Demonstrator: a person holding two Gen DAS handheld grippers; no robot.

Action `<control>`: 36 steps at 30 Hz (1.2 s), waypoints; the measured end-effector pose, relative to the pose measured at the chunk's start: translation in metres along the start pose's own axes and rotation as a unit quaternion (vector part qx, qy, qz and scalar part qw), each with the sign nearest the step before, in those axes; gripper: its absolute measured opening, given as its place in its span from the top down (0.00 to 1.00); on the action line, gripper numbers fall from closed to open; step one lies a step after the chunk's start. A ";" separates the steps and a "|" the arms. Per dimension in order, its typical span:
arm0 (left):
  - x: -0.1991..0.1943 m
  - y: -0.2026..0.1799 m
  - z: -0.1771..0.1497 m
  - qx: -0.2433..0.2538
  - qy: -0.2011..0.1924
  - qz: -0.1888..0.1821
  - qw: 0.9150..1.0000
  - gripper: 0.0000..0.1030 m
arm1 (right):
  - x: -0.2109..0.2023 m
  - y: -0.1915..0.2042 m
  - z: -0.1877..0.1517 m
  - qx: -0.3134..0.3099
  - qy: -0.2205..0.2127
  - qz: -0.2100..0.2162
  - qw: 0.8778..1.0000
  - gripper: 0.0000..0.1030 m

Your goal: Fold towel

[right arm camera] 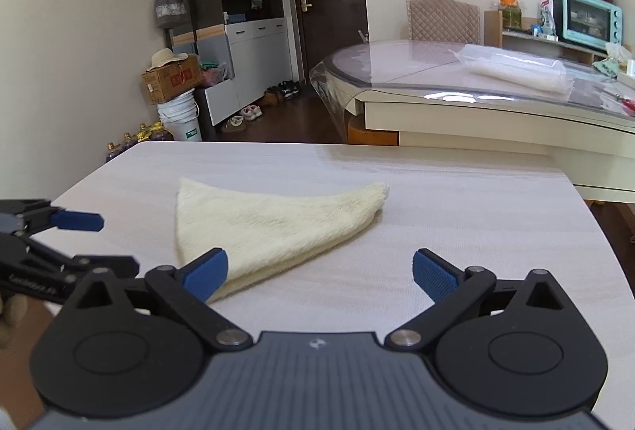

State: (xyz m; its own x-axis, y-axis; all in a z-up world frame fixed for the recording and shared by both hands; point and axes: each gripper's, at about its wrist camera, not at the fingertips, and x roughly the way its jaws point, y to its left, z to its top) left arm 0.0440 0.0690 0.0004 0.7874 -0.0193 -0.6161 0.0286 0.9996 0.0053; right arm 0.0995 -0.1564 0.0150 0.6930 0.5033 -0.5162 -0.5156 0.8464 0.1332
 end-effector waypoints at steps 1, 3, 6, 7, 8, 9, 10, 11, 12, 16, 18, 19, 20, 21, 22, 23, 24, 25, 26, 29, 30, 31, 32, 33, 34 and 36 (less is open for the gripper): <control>0.004 0.002 0.002 -0.002 0.001 0.001 1.000 0.06 | 0.007 -0.003 0.005 0.004 0.002 0.001 1.000 0.09; 0.010 0.006 0.005 -0.003 0.004 0.001 1.000 0.06 | 0.017 -0.009 0.012 0.010 0.005 0.001 1.000 0.12; 0.019 0.011 0.008 -0.005 0.011 0.004 1.000 0.06 | 0.039 -0.018 0.022 0.023 0.009 0.003 1.000 0.17; 0.022 0.012 0.008 -0.005 0.013 0.004 1.000 0.06 | 0.045 -0.021 0.024 0.026 0.011 0.003 1.000 0.20; 0.024 0.014 0.009 -0.006 0.015 0.005 1.000 0.06 | 0.052 -0.023 0.025 0.031 0.014 0.004 0.999 0.25; 0.026 0.015 0.010 -0.006 0.016 0.005 1.000 0.06 | 0.059 -0.026 0.026 0.036 0.018 0.005 0.999 0.26; 0.028 0.017 0.011 -0.007 0.018 0.005 1.000 0.06 | 0.065 -0.029 0.027 0.039 0.021 0.006 0.999 0.31; 0.032 0.019 0.012 -0.008 0.020 0.005 1.000 0.06 | 0.071 -0.031 0.027 0.043 0.024 0.007 0.999 0.39; 0.034 0.020 0.013 -0.008 0.021 0.006 1.000 0.06 | 0.076 -0.033 0.027 0.045 0.028 0.008 0.999 0.42; 0.038 0.024 0.015 -0.011 0.025 0.007 1.000 0.06 | 0.087 -0.035 0.027 0.046 0.033 0.003 0.998 0.57; 0.040 0.026 0.015 -0.012 0.027 0.005 1.000 0.06 | 0.086 -0.036 0.027 0.046 0.027 -0.001 0.999 0.75; 0.041 0.027 0.015 -0.013 0.028 0.004 1.000 0.06 | 0.084 -0.036 0.026 0.045 0.024 -0.002 0.999 0.86; 0.041 0.027 0.014 -0.014 0.027 0.005 1.000 0.06 | 0.082 -0.036 0.026 0.043 0.021 -0.003 0.999 0.86; 0.041 0.028 0.014 -0.014 0.027 0.007 1.000 0.06 | 0.079 -0.035 0.027 0.039 0.015 -0.005 0.999 0.87; 0.042 0.029 0.014 -0.015 0.026 0.008 1.000 0.06 | 0.074 -0.033 0.027 0.033 0.010 -0.009 0.999 0.88; 0.042 0.033 0.013 -0.019 0.024 0.010 0.999 0.06 | 0.069 -0.030 0.027 0.026 0.003 -0.015 1.000 0.88; 0.040 0.035 0.012 -0.021 0.022 0.012 0.999 0.06 | 0.064 -0.025 0.027 0.016 -0.003 -0.022 1.000 0.88; 0.038 0.037 0.012 -0.022 0.021 0.015 0.999 0.06 | 0.058 -0.020 0.027 0.003 -0.010 -0.029 1.000 0.88; 0.036 0.039 0.011 -0.023 0.020 0.018 0.999 0.06 | 0.053 -0.014 0.027 -0.009 -0.017 -0.035 0.999 0.88; 0.028 0.046 0.008 -0.027 0.015 0.025 0.999 0.06 | 0.043 -0.002 0.027 -0.029 -0.026 -0.048 0.998 0.88; 0.025 0.048 0.007 -0.028 0.012 0.028 0.999 0.06 | 0.043 -0.001 0.030 -0.030 -0.025 -0.050 0.998 0.88; 0.022 0.050 0.007 -0.030 0.009 0.031 0.999 0.06 | 0.043 0.000 0.032 -0.029 -0.025 -0.048 0.998 0.88; 0.018 0.052 0.005 -0.032 0.007 0.032 0.999 0.06 | 0.041 0.001 0.033 -0.027 -0.024 -0.044 0.998 0.88; 0.015 0.054 0.005 -0.035 0.005 0.034 0.999 0.06 | 0.040 0.003 0.033 -0.025 -0.024 -0.041 0.999 0.88; 0.012 0.056 0.004 -0.038 0.004 0.036 0.999 0.06 | 0.038 0.006 0.034 -0.028 -0.026 -0.039 0.999 0.88; 0.007 0.059 0.001 -0.043 0.001 0.038 0.998 0.06 | 0.035 0.012 0.034 -0.040 -0.031 -0.038 0.998 0.88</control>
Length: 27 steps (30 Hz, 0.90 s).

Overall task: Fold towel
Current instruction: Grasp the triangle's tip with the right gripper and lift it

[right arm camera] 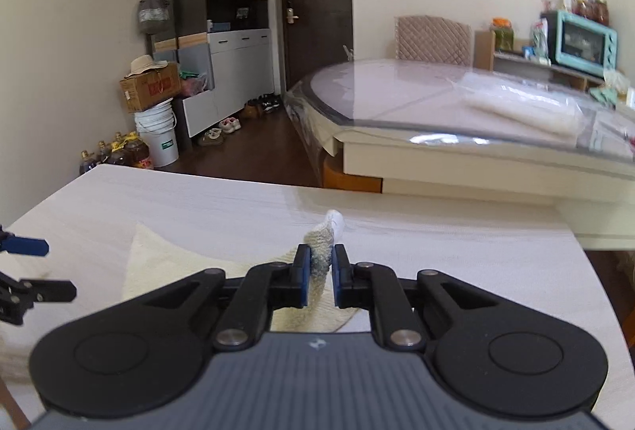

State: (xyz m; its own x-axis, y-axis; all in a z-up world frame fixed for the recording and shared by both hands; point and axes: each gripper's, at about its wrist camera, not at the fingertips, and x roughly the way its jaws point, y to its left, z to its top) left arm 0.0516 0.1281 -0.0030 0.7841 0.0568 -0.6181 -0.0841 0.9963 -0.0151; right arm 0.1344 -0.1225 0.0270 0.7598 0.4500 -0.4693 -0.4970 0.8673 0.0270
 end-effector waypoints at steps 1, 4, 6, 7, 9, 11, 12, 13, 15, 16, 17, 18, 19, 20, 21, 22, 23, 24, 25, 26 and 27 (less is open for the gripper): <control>-0.002 0.002 -0.001 -0.003 -0.001 0.001 1.000 0.06 | -0.001 0.002 0.000 -0.005 0.000 -0.003 1.000 0.87; -0.005 0.005 0.000 -0.007 -0.004 0.001 1.000 0.06 | 0.006 0.013 -0.005 -0.039 0.013 -0.022 0.999 0.86; -0.007 0.005 0.000 -0.006 -0.005 0.000 1.000 0.06 | 0.015 0.015 -0.011 -0.050 0.024 -0.032 0.998 0.85; -0.008 0.005 0.000 -0.005 -0.006 -0.001 1.000 0.06 | 0.017 0.016 -0.012 -0.051 0.027 -0.034 0.998 0.85; -0.008 0.003 0.001 -0.003 -0.007 -0.002 1.000 0.06 | 0.021 0.015 -0.018 -0.055 0.031 -0.045 0.997 0.83; -0.006 0.003 0.003 -0.002 -0.007 -0.002 1.000 0.06 | 0.023 0.015 -0.021 -0.052 0.034 -0.041 0.997 0.78; -0.006 0.002 0.003 -0.002 -0.007 -0.003 1.000 0.06 | 0.023 0.015 -0.021 -0.050 0.034 -0.040 0.997 0.78; -0.005 0.002 0.004 -0.001 -0.006 -0.003 1.000 0.06 | 0.023 0.015 -0.022 -0.049 0.033 -0.041 0.997 0.76; -0.003 0.001 0.005 -0.001 -0.005 -0.004 1.000 0.06 | 0.024 0.014 -0.022 -0.046 0.032 -0.044 0.997 0.77; -0.001 -0.001 0.005 0.000 -0.005 -0.006 1.000 0.06 | 0.023 0.014 -0.023 -0.046 0.029 -0.046 0.997 0.83; -0.001 -0.002 0.005 0.002 -0.005 -0.006 1.000 0.06 | 0.021 0.013 -0.023 -0.047 0.024 -0.049 0.997 0.90; -0.001 -0.002 0.006 0.003 -0.006 -0.006 1.000 0.06 | 0.018 0.013 -0.023 -0.045 0.016 -0.047 0.998 0.90; -0.001 -0.002 0.007 0.003 -0.007 -0.005 1.000 0.06 | 0.012 0.015 -0.022 -0.041 0.007 -0.034 0.999 0.90; -0.001 -0.001 0.007 0.003 -0.009 -0.004 1.000 0.06 | 0.005 0.019 -0.020 -0.037 0.000 -0.016 0.999 0.90; -0.002 0.001 0.008 0.003 -0.011 0.000 1.000 0.06 | -0.002 0.024 -0.019 -0.034 -0.008 0.003 0.999 0.90; -0.002 0.004 0.009 0.003 -0.013 0.003 1.000 0.06 | -0.009 0.028 -0.017 -0.031 -0.015 0.021 0.999 0.90; -0.003 0.007 0.010 0.003 -0.015 0.008 1.000 0.06 | -0.015 0.036 -0.017 -0.033 -0.018 0.045 0.998 0.90; -0.004 0.011 0.012 0.002 -0.017 0.014 1.000 0.06 | -0.021 0.046 -0.017 -0.040 -0.018 0.072 0.996 0.90; -0.005 0.016 0.013 0.000 -0.019 0.021 1.000 0.06 | -0.026 0.056 -0.019 -0.047 -0.016 0.103 0.993 0.90; -0.006 0.022 0.015 -0.001 -0.021 0.027 0.999 0.06 | -0.030 0.065 -0.023 -0.053 -0.012 0.135 0.989 0.90; -0.008 0.027 0.016 -0.003 -0.023 0.034 0.999 0.06 | -0.033 0.077 -0.027 -0.061 -0.008 0.163 0.985 0.90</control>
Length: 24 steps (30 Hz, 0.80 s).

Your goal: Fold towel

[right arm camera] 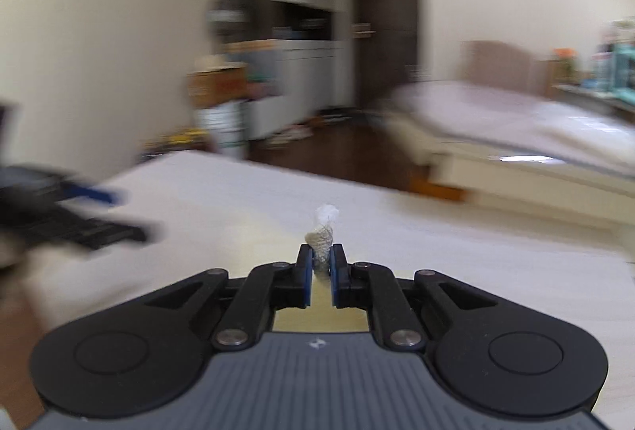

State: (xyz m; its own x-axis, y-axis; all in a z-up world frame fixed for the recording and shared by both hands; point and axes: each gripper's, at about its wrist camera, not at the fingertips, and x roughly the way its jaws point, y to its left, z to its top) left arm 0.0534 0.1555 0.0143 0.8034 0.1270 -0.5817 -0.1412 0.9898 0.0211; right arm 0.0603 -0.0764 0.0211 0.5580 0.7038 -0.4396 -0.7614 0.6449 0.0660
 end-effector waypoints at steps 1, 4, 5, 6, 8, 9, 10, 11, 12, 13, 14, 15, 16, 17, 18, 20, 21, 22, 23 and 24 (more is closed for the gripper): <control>-0.001 0.005 0.001 0.000 -0.001 0.008 1.000 0.06 | 0.003 0.014 -0.002 -0.010 0.005 0.026 1.000 0.90; -0.006 0.021 0.004 -0.001 -0.004 0.028 1.000 0.06 | 0.012 0.050 -0.009 -0.040 0.019 0.093 0.995 0.90; -0.007 0.024 0.004 -0.003 -0.004 0.031 1.000 0.06 | 0.016 0.064 -0.011 -0.052 0.023 0.115 0.992 0.90; -0.008 0.028 0.003 -0.005 -0.004 0.034 0.999 0.06 | 0.021 0.078 -0.013 -0.064 0.027 0.136 0.988 0.90; -0.010 0.034 0.002 -0.009 -0.004 0.040 0.999 0.06 | 0.030 0.095 -0.016 -0.081 0.036 0.160 0.983 0.90; -0.011 0.037 0.001 -0.011 -0.004 0.043 0.999 0.06 | 0.036 0.104 -0.018 -0.089 0.043 0.171 0.980 0.90; -0.012 0.040 0.001 -0.013 -0.004 0.046 0.999 0.06 | 0.040 0.107 -0.018 -0.093 0.051 0.178 0.978 0.86; -0.012 0.041 0.000 -0.015 -0.003 0.046 0.999 0.06 | 0.042 0.109 -0.018 -0.097 0.058 0.183 0.977 0.80; -0.011 0.042 0.000 -0.015 -0.001 0.046 0.999 0.06 | 0.042 0.108 -0.017 -0.099 0.059 0.187 0.976 0.77; -0.010 0.043 -0.002 -0.015 0.000 0.044 0.999 0.06 | 0.038 0.105 -0.014 -0.098 0.055 0.190 0.975 0.73; -0.009 0.043 -0.003 -0.016 0.002 0.042 0.999 0.06 | 0.035 0.103 -0.012 -0.097 0.050 0.192 0.975 0.73; -0.007 0.043 -0.003 -0.017 0.003 0.038 0.999 0.06 | 0.032 0.100 -0.010 -0.097 0.046 0.195 0.975 0.73; -0.005 0.043 -0.003 -0.018 0.004 0.034 0.999 0.06 | 0.028 0.094 -0.006 -0.094 0.039 0.190 0.977 0.71; -0.003 0.043 -0.003 -0.019 0.005 0.029 0.999 0.06 | 0.025 0.085 -0.001 -0.089 0.030 0.178 0.980 0.69; -0.001 0.042 -0.001 -0.021 0.006 0.018 1.000 0.06 | 0.022 0.077 0.004 -0.084 0.021 0.166 0.982 0.68; 0.004 0.038 0.005 -0.024 0.005 -0.015 1.000 0.06 | 0.023 0.057 0.011 -0.079 0.011 0.122 0.989 0.55; 0.007 0.034 0.009 -0.024 0.004 -0.034 0.999 0.06 | 0.025 0.047 0.013 -0.079 0.010 0.093 0.992 0.55; 0.009 0.030 0.014 -0.024 0.004 -0.053 0.998 0.06 | 0.027 0.038 0.013 -0.081 0.012 0.063 0.995 0.55; 0.012 0.027 0.017 -0.024 0.003 -0.070 0.997 0.06 | 0.030 0.030 0.012 -0.083 0.015 0.033 0.996 0.55; 0.014 0.024 0.019 -0.020 0.003 -0.080 0.997 0.06 | 0.032 0.022 0.011 -0.078 0.017 0.012 0.997 0.55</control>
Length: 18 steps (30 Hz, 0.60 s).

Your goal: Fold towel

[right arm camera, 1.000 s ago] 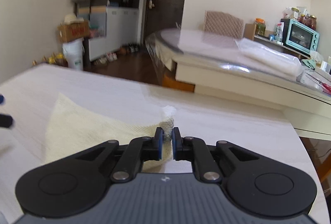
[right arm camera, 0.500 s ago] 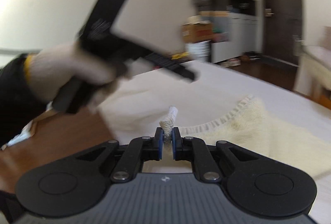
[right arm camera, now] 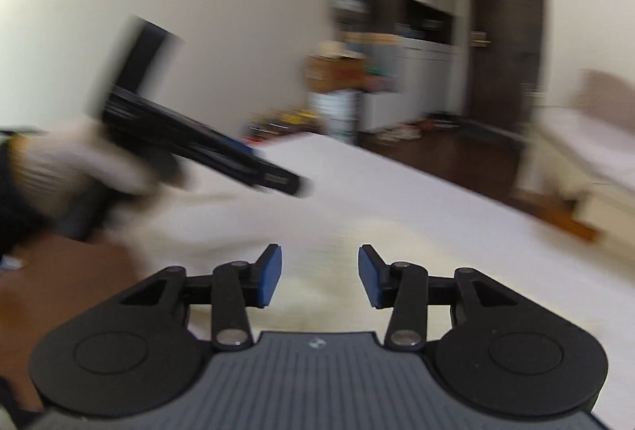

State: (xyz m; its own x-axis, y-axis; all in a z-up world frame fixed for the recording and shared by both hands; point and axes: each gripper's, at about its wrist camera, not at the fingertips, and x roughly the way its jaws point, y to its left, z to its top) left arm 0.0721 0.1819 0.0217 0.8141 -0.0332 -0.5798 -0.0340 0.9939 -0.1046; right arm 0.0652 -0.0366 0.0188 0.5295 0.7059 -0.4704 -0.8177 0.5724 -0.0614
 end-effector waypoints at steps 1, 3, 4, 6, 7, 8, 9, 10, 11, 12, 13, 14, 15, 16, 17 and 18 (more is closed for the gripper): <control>0.006 -0.008 0.004 0.011 0.003 -0.019 1.000 0.06 | 0.001 -0.006 -0.002 0.010 0.001 -0.009 1.000 0.55; 0.017 -0.022 0.011 0.030 0.009 -0.050 0.998 0.07 | 0.001 -0.019 -0.007 0.029 0.003 -0.029 0.999 0.55; 0.023 -0.026 0.013 0.036 0.016 -0.061 0.997 0.15 | 0.002 -0.023 -0.009 0.035 0.003 -0.036 0.999 0.55; 0.036 -0.032 0.016 0.043 0.034 -0.072 0.996 0.32 | 0.002 -0.030 -0.013 0.051 0.004 -0.039 0.998 0.55; 0.042 -0.034 0.017 0.044 0.042 -0.073 0.996 0.32 | 0.003 -0.031 -0.014 0.054 0.004 -0.042 0.998 0.55; 0.048 -0.035 0.017 0.041 0.049 -0.076 0.995 0.35 | 0.004 -0.034 -0.015 0.055 0.006 -0.043 0.998 0.55; 0.055 -0.036 0.016 0.039 0.056 -0.079 0.995 0.37 | 0.005 -0.036 -0.017 0.057 0.008 -0.043 0.997 0.55; 0.060 -0.037 0.016 0.038 0.062 -0.082 0.994 0.43 | 0.005 -0.038 -0.018 0.058 0.009 -0.043 0.997 0.55; 0.062 -0.038 0.015 0.041 0.066 -0.082 0.994 0.48 | 0.006 -0.040 -0.019 0.060 0.010 -0.044 0.997 0.55; 0.064 -0.040 0.014 0.044 0.069 -0.082 0.993 0.49 | 0.007 -0.042 -0.020 0.062 0.010 -0.044 0.997 0.55; 0.066 -0.041 0.014 0.047 0.073 -0.083 0.993 0.56 | 0.007 -0.044 -0.020 0.064 0.009 -0.045 0.997 0.55; 0.069 -0.043 0.013 0.050 0.077 -0.083 0.992 0.66 | 0.004 -0.045 -0.022 0.066 0.009 -0.044 0.997 0.55; 0.071 -0.044 0.012 0.053 0.080 -0.083 0.992 0.69 | 0.003 -0.048 -0.024 0.069 0.010 -0.045 0.997 0.55; 0.073 -0.046 0.012 0.056 0.084 -0.084 0.991 0.77 | 0.004 -0.049 -0.026 0.072 0.011 -0.045 0.996 0.55; 0.073 -0.047 0.012 0.061 0.085 -0.083 0.991 0.84 | 0.004 -0.051 -0.028 0.075 0.011 -0.045 0.996 0.54; 0.071 -0.048 0.013 0.066 0.084 -0.082 0.991 0.88 | 0.003 -0.051 -0.029 0.076 0.010 -0.044 0.996 0.54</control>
State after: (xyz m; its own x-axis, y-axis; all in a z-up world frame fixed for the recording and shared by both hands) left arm 0.1394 0.1331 -0.0041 0.6937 -0.2015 -0.6915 0.1765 0.9784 -0.1080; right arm 0.1013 -0.0759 -0.0051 0.5916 0.6422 -0.4874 -0.7235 0.6897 0.0306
